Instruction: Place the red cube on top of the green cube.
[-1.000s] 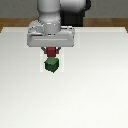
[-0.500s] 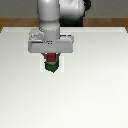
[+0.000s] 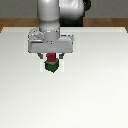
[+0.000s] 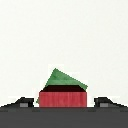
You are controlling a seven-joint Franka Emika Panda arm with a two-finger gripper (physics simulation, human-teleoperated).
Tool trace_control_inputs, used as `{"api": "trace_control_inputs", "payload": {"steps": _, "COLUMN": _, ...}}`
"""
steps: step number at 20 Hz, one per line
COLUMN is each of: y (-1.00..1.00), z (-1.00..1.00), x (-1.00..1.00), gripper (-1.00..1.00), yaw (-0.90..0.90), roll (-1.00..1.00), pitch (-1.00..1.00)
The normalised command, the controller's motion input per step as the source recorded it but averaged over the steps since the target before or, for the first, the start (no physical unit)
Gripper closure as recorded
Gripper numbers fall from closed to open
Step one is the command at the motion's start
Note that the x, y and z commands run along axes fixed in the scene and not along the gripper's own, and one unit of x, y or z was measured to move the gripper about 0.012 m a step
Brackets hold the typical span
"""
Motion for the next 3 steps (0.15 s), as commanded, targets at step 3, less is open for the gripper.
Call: {"api": "trace_control_inputs", "payload": {"steps": 3, "y": 0.0, "z": 0.0, "x": 0.0, "gripper": -1.0, "yaw": 0.0, "roll": 0.0, "pitch": 0.0}}
